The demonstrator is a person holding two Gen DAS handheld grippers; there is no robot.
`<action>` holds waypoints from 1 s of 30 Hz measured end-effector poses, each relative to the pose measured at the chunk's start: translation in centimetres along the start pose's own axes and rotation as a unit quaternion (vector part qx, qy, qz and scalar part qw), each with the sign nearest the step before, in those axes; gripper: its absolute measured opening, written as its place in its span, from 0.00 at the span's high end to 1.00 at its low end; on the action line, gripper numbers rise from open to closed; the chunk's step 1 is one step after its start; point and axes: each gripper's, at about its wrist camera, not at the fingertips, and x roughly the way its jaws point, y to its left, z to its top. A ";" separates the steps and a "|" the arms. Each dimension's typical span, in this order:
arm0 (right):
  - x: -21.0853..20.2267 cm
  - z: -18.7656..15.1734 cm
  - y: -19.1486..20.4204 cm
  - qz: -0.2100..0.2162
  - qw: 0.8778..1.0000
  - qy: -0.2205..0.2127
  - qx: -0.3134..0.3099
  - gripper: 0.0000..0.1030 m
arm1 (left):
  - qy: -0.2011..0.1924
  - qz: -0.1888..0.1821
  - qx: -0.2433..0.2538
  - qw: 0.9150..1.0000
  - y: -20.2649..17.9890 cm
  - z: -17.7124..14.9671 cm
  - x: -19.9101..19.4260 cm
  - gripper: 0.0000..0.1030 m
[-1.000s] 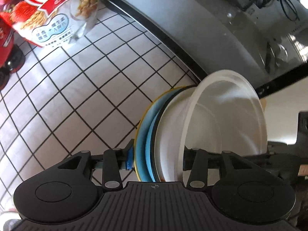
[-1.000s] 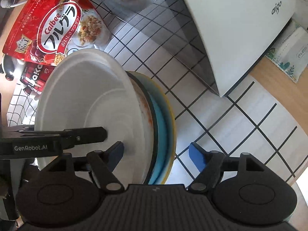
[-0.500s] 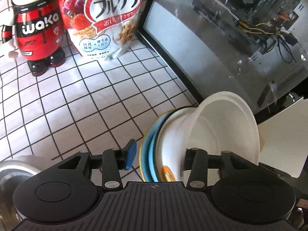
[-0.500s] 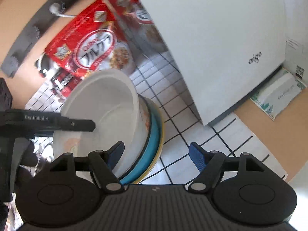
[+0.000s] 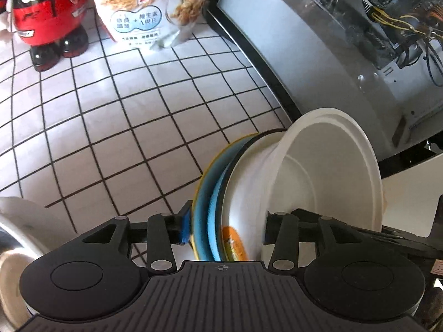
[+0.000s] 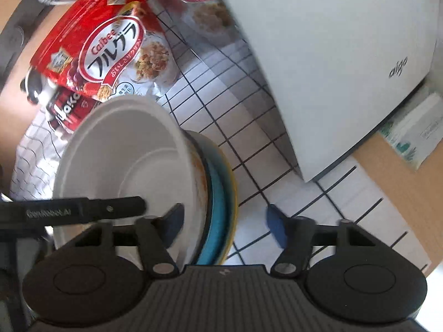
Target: Organize plates and bowls
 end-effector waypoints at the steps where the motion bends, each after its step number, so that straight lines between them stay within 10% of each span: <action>1: 0.1 0.1 -0.1 0.004 1.000 0.003 0.000 0.46 | 0.002 -0.002 -0.002 1.000 0.0 0.1 0.1 0.51; 12: 1.8 0.8 0.9 0.042 0.998 0.049 -0.009 0.51 | 0.019 -0.028 -0.032 0.999 0.3 -0.5 1.1 0.45; 30: 0.8 0.8 3.1 0.041 0.988 0.062 -0.138 0.52 | -0.100 -0.024 -0.092 0.990 0.5 -8.7 -1.6 0.43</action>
